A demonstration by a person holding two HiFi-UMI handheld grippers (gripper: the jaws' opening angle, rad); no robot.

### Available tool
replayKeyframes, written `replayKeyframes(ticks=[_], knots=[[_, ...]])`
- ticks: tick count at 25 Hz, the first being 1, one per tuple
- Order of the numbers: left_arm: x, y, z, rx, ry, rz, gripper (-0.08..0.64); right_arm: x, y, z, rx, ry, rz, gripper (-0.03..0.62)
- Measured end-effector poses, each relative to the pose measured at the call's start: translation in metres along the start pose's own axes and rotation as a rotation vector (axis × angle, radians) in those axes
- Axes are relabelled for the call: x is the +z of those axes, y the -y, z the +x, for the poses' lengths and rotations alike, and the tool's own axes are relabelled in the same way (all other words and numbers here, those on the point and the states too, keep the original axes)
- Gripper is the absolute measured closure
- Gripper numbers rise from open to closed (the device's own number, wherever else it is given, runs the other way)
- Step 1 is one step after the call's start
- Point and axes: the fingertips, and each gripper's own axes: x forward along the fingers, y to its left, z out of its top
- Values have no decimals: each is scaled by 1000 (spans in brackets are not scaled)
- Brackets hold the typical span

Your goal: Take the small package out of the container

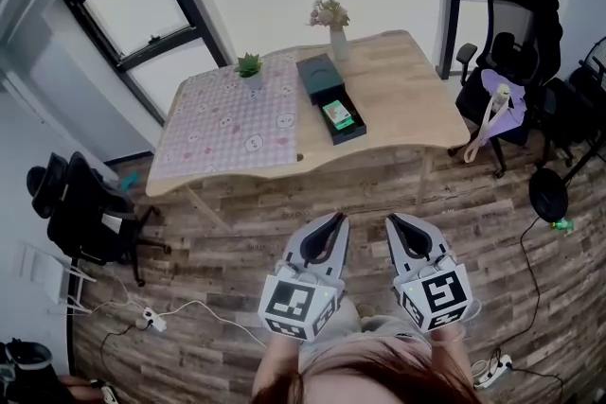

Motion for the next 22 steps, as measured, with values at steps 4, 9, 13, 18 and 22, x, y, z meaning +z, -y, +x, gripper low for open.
replayKeyframes(ticks=[4, 9, 13, 18, 22], knots=[[3, -3, 11, 4, -8, 3, 540, 2, 5, 8, 19, 8, 0, 592], [9, -15, 28, 10, -4, 11, 539, 3, 15, 25, 30, 12, -2, 592], [15, -25, 44, -5, 2, 12, 540, 8, 23, 41, 26, 12, -5, 592], [20, -41, 64, -17, 5, 8, 540, 12, 33, 61, 23, 2, -16, 592], [21, -55, 80, -26, 2, 11, 539, 13, 42, 81, 16, 1, -20, 592]])
